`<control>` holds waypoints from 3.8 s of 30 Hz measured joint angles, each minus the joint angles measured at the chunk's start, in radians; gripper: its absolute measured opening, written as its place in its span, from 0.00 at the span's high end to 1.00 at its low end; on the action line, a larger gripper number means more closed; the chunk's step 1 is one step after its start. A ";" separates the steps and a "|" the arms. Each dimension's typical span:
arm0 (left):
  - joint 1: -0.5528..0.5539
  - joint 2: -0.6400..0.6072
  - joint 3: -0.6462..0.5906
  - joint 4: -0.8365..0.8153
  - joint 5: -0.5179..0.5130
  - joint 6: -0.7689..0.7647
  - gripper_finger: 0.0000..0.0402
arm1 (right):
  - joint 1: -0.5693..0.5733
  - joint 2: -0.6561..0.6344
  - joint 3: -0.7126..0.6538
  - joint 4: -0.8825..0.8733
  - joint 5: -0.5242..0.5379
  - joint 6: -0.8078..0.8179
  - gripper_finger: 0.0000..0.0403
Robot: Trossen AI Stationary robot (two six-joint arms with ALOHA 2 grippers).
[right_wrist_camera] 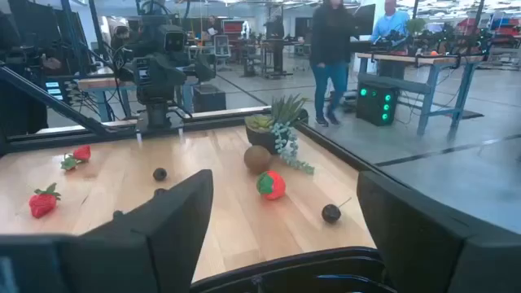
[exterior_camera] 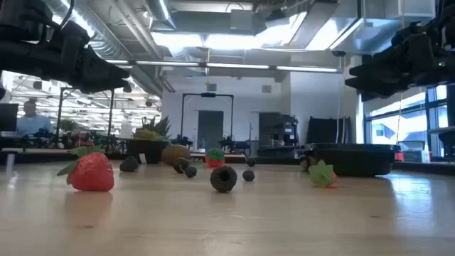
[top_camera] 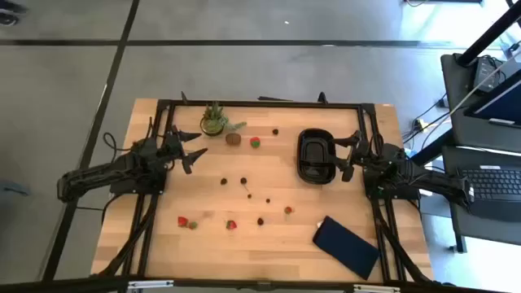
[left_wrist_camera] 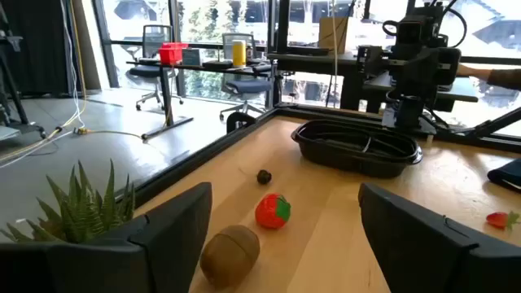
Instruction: Pick and placing Produce into tupperware
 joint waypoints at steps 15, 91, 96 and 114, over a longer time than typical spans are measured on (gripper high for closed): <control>0.000 0.000 0.000 0.000 0.000 0.000 0.25 | 0.000 0.000 0.000 0.000 0.000 0.001 0.24; 0.000 0.000 0.000 0.000 0.000 0.000 0.25 | 0.000 0.000 0.000 0.000 0.000 0.002 0.24; 0.000 0.000 0.000 0.000 0.000 0.000 0.25 | 0.000 0.000 0.000 0.006 0.000 0.077 0.24; 0.000 0.000 0.000 0.000 0.000 0.000 0.25 | 0.098 0.318 0.327 -0.059 -0.034 -0.032 0.24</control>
